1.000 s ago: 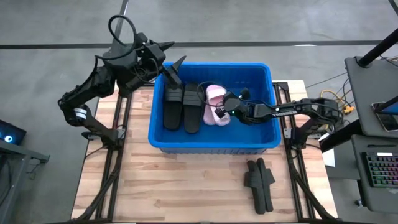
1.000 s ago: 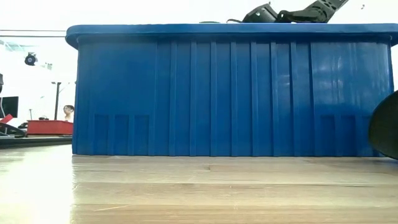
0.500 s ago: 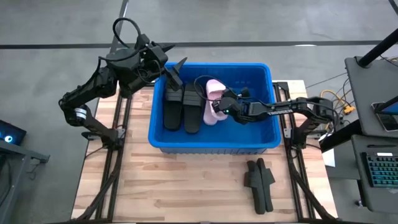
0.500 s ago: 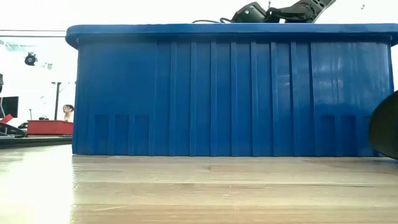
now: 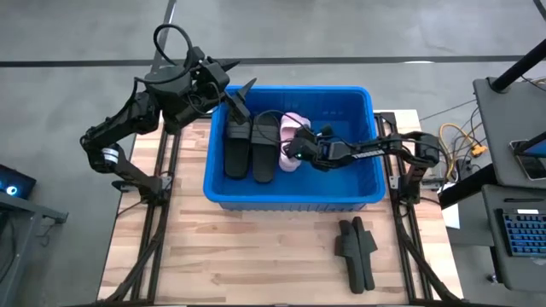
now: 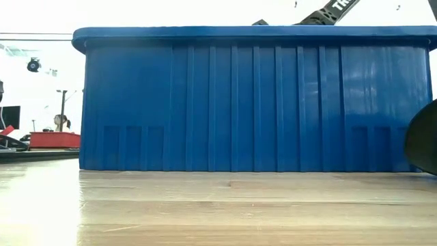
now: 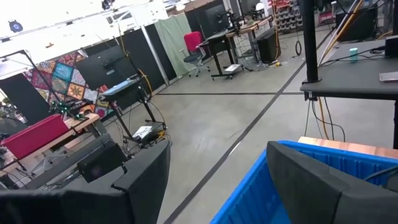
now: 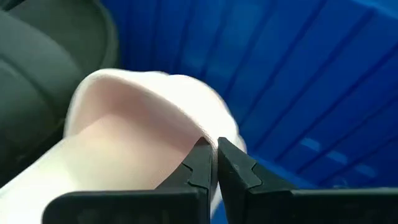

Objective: Pick and place slides into bin
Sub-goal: Put the pink slides into the blue bin, then put the black slides into the blue bin

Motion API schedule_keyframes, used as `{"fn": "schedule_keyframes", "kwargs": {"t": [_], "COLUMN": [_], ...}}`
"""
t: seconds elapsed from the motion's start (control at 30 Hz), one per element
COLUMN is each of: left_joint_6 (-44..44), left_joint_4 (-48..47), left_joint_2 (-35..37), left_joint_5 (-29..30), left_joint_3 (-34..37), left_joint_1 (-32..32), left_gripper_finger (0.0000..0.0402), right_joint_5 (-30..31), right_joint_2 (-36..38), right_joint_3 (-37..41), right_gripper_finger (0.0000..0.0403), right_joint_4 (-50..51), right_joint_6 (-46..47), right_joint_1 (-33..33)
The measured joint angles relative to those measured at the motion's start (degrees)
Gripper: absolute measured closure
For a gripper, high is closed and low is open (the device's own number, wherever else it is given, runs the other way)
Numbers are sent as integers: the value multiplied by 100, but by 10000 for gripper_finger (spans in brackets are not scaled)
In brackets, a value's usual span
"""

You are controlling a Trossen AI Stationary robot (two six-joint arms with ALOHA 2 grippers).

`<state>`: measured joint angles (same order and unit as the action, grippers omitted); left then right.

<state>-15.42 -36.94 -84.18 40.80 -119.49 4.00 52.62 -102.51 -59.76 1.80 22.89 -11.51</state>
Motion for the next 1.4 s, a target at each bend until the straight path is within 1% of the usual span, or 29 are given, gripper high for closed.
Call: {"fn": "schedule_keyframes", "kwargs": {"t": [0.13, 0.27, 0.37, 0.6, 0.73, 0.87, 0.97, 1.1, 1.13, 1.27, 1.3, 1.33, 1.4], "left_joint_6": [-29, -31, -31, -7, -4, -2, -2, 0, 0, 7, 9, 13, 13], "left_joint_4": [4, -5, 4, 5, -8, -2, -12, -11, -13, -123, -164, -179, -277], "left_joint_2": [0, 0, 0, 2, 0, 2, 2, 13, 22, 87, 99, 106, 116], "left_joint_5": [-1, -1, -1, -5, -12, -10, -15, -14, -14, -10, -2, -2, -3], "left_joint_3": [19, 35, 71, 123, 137, 164, 178, 178, 178, 178, 178, 177, 177], "left_joint_1": [-1, -1, -1, 1, -1, -1, -1, -6, -6, -8, -8, -8, -8], "left_gripper_finger": [151, 151, 151, 151, 151, 151, 151, 151, 151, 151, 151, 151, 151], "right_joint_5": [-704, -894, -1021, -1433, -1656, -1900, -2158, -2143, -2071, -1346, -1295, -1319, -1735], "right_joint_2": [18, 28, 28, 28, 28, 29, 67, 320, 442, 1050, 1223, 1417, 1833], "right_joint_3": [-201, -429, -629, -1307, -1688, -2006, -2325, -2767, -2831, -2812, -2796, -2792, -2792], "right_gripper_finger": [375, 334, 296, 205, 166, 137, 122, 114, 113, 119, 121, 124, 130], "right_joint_4": [533, 1175, 1506, 2686, 3277, 3576, 3909, 4197, 4180, 4205, 4215, 4218, 4200], "right_joint_6": [74, 528, 610, 611, 529, 190, 0, -320, -384, -370, -474, -650, -1169], "right_joint_1": [-26, -29, -49, -52, -54, -54, -52, -19, -13, -8, -10, -6, 4]}}
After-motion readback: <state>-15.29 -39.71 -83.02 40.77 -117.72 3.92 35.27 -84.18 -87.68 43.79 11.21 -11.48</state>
